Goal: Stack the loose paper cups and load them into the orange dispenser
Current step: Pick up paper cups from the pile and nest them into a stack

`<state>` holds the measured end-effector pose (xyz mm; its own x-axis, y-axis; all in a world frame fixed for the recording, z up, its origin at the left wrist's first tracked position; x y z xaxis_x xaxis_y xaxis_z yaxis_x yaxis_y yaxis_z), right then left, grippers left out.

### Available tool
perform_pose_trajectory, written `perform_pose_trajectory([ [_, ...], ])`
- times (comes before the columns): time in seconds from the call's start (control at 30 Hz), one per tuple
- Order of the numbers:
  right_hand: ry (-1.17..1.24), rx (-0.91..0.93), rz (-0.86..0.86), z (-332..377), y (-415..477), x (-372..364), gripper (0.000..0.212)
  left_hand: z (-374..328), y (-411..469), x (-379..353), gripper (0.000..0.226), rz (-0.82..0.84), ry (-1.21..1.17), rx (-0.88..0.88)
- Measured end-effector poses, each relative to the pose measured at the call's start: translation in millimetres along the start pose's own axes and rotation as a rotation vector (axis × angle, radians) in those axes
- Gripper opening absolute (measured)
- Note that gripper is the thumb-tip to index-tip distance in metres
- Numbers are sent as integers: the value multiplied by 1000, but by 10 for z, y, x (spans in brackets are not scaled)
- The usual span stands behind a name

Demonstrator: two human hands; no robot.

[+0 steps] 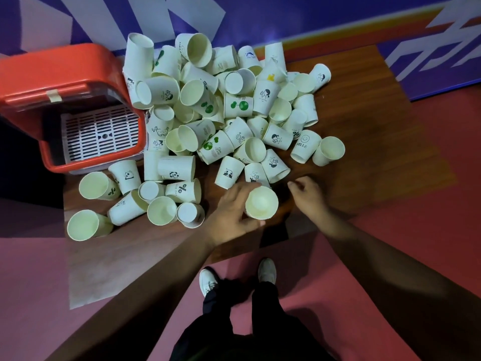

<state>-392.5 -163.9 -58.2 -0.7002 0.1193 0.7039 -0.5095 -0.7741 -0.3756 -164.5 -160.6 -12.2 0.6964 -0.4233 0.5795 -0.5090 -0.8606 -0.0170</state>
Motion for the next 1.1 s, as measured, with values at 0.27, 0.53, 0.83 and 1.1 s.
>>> perform_pose_trajectory([
  [0.27,507,-504,139,92,333,-409,44,339,14,-142,91,-20,-91,149],
  [0.53,664,-626,73,95,456,-421,22,430,61,-210,94,-43,-136,204],
  [0.83,593,-100,-107,351,93,602,10,357,184,-314,87,-12,-252,271],
  [1.1,327,417,16,942,-320,946,16,118,181,-160,81,-120,-295,264],
])
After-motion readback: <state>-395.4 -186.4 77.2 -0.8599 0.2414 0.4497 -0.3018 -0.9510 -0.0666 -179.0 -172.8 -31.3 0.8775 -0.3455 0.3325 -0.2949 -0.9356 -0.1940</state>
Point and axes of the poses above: each hand's wrist, its own y-axis towards the middle knuckle, its own x-axis out of the back of the hand, z = x × y, the point moved 7 cm from there along y, towards the middle knuckle, and after that the axes turned 8 degrees about -z, right-handed, at the moved point
